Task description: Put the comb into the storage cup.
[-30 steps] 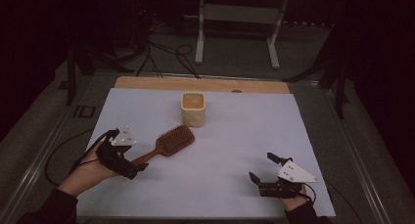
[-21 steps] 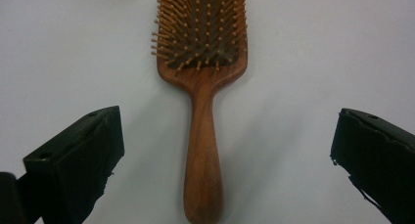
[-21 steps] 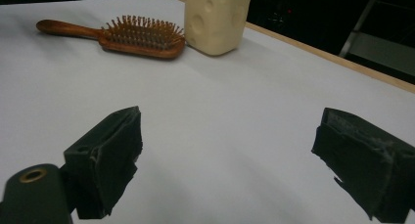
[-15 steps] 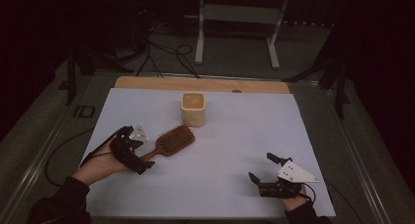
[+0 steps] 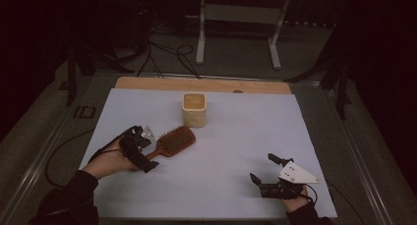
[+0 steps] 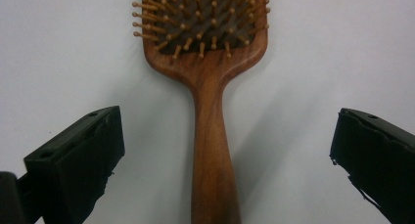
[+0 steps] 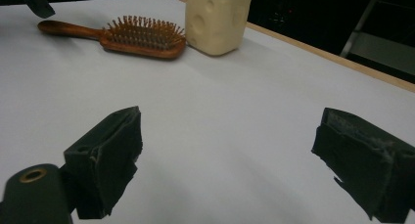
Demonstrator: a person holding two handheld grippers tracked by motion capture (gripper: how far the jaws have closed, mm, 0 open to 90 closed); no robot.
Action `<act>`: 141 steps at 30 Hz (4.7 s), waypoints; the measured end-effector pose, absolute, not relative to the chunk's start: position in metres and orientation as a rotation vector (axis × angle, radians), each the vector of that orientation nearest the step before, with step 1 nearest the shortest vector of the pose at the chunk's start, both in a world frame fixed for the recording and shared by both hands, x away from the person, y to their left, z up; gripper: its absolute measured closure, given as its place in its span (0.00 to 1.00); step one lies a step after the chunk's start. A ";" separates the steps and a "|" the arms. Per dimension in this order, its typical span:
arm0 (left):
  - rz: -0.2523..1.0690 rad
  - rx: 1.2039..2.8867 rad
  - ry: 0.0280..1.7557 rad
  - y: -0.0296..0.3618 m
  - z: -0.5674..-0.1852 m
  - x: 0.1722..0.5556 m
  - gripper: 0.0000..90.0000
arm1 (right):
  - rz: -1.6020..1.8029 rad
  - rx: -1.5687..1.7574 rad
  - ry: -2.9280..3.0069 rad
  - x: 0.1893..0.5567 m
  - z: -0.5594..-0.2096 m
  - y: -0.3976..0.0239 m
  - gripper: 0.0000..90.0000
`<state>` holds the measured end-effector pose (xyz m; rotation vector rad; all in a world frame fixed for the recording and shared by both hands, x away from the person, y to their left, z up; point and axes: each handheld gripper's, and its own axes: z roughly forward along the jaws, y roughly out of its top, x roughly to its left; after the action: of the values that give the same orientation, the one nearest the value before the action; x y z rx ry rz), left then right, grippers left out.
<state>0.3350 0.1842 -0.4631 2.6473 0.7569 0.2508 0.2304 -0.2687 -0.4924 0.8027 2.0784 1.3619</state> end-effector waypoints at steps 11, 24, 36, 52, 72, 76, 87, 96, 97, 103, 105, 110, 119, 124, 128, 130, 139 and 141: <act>0.182 2.712 0.775 0.180 -0.476 0.347 0.08 | 1.364 0.805 2.081 0.230 -0.493 -0.268 0.11; 0.169 2.757 0.777 0.177 -0.481 0.357 0.33 | 1.373 0.813 2.079 0.230 -0.493 -0.269 0.11; 0.119 2.790 0.801 0.176 -0.484 0.364 0.51 | 1.375 0.808 2.075 0.230 -0.492 -0.269 0.11; 0.068 2.843 0.825 0.164 -0.488 0.371 0.68 | 1.382 0.805 2.079 0.230 -0.492 -0.270 0.11; -0.003 2.883 0.880 0.158 -0.489 0.379 0.81 | 1.383 0.799 2.088 0.230 -0.493 -0.268 0.11; -0.008 2.856 0.877 0.162 -0.489 0.378 0.81 | 1.383 0.802 2.090 0.230 -0.493 -0.268 0.11; 0.069 2.788 0.866 0.168 -0.489 0.368 0.82 | 1.382 0.809 2.085 0.231 -0.493 -0.269 0.11; 0.108 2.754 0.839 0.169 -0.489 0.356 0.82 | 1.387 0.812 2.080 0.231 -0.492 -0.269 0.11; 0.107 2.743 0.854 0.169 -0.489 0.355 0.82 | 1.386 0.810 2.081 0.231 -0.492 -0.269 0.11; 0.127 2.706 0.836 0.168 -0.484 0.349 0.82 | 1.384 0.813 2.086 0.231 -0.493 -0.269 0.11; 0.127 2.681 0.841 0.169 -0.482 0.348 0.82 | 1.384 0.815 2.086 0.232 -0.493 -0.269 0.11; 0.153 2.642 0.811 0.167 -0.475 0.344 0.82 | 1.383 0.816 2.086 0.232 -0.493 -0.269 0.11; 0.196 2.569 0.763 0.155 -0.461 0.334 0.82 | 1.382 0.814 2.080 0.232 -0.492 -0.269 0.11; 0.211 2.533 0.729 0.145 -0.457 0.330 0.82 | 1.378 0.820 2.081 0.232 -0.492 -0.269 0.11; 0.228 2.499 0.723 0.139 -0.454 0.330 0.82 | 1.382 0.822 2.081 0.232 -0.492 -0.269 0.11; 0.242 2.485 0.716 0.137 -0.451 0.329 0.82 | 1.381 0.822 2.084 0.232 -0.492 -0.269 0.11; 0.284 2.401 0.702 0.129 -0.446 0.328 0.82 | 1.378 0.830 2.085 0.232 -0.493 -0.268 0.11; 0.280 2.382 0.702 0.128 -0.445 0.328 0.82 | 1.377 0.831 2.087 0.232 -0.493 -0.267 0.11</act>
<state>0.3280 0.1282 -0.4454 2.3823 0.7021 0.2800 0.2324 -0.2672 -0.4928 0.8306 2.0870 1.3774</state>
